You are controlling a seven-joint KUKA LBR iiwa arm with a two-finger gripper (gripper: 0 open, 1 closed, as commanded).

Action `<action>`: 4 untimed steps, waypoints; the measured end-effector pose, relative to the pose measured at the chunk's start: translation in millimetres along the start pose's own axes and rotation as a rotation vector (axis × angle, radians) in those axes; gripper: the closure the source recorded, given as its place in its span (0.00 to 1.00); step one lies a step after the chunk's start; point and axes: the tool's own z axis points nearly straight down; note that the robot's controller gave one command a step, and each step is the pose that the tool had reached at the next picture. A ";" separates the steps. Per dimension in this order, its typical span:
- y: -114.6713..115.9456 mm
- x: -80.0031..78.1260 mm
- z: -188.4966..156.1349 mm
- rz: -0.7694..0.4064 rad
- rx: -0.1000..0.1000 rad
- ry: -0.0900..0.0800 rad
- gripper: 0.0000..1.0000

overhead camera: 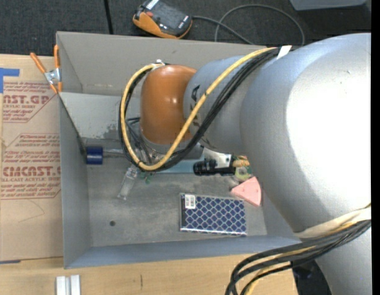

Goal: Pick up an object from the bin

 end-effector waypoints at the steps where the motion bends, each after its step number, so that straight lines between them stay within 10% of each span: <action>1: -4.2 8.1 2.0 -0.004 0.009 0.006 0.00; 2: 18.9 22.4 -2.5 -0.168 0.005 0.004 0.00; 3: -11.5 35.3 -23.7 -0.362 0.005 0.008 0.00; 4: -8.0 22.3 -27.0 -0.331 0.006 0.004 0.00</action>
Offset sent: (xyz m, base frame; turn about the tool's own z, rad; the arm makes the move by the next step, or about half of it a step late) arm -0.0140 0.0524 0.0090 -0.3602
